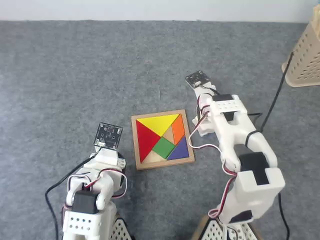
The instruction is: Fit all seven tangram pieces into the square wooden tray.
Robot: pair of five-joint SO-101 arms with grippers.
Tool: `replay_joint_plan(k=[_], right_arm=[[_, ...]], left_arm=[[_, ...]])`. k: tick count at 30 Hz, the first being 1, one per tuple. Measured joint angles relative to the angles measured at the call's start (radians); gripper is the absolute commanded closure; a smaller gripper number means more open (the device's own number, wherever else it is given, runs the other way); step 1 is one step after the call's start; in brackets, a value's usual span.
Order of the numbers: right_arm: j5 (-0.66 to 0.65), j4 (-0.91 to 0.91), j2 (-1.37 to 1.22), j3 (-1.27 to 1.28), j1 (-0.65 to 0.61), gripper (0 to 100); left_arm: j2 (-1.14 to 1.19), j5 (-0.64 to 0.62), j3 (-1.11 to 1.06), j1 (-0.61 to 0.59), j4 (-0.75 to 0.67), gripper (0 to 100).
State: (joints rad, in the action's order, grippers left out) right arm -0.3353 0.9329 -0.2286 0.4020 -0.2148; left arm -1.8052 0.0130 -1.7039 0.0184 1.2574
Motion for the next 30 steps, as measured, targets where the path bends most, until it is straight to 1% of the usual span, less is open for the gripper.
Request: replay_joint_plan(k=[6, 10, 13, 21, 26, 28, 30], right_arm=[[0.000, 0.003, 0.000, -0.002, -0.002, 82.4], [-0.002, 0.002, 0.000, -0.002, 0.006, 89.5], [-0.002, 0.000, 0.000, -0.005, 0.009, 92.6], [-0.002, 0.012, 0.003, -0.005, 0.009, 93.7], [0.000, 0.107, 0.133, 0.003, -0.011, 93.7], [0.000, 0.117, 0.241, 0.046, -0.052, 93.7], [0.000, 0.117, 0.350, 0.117, -0.121, 93.7]], left_arm=[[0.000, 0.000, 0.000, 0.000, 0.000, 99], [0.000, 0.000, 0.000, 0.000, 0.000, 99], [0.000, 0.000, 0.000, -0.002, 0.000, 99], [0.000, 0.000, 0.000, -0.002, 0.000, 99], [0.000, 0.000, 0.000, -0.002, 0.000, 99], [0.000, 0.000, 0.000, -0.002, 0.000, 99], [0.000, 0.000, 0.000, -0.002, 0.000, 99]])
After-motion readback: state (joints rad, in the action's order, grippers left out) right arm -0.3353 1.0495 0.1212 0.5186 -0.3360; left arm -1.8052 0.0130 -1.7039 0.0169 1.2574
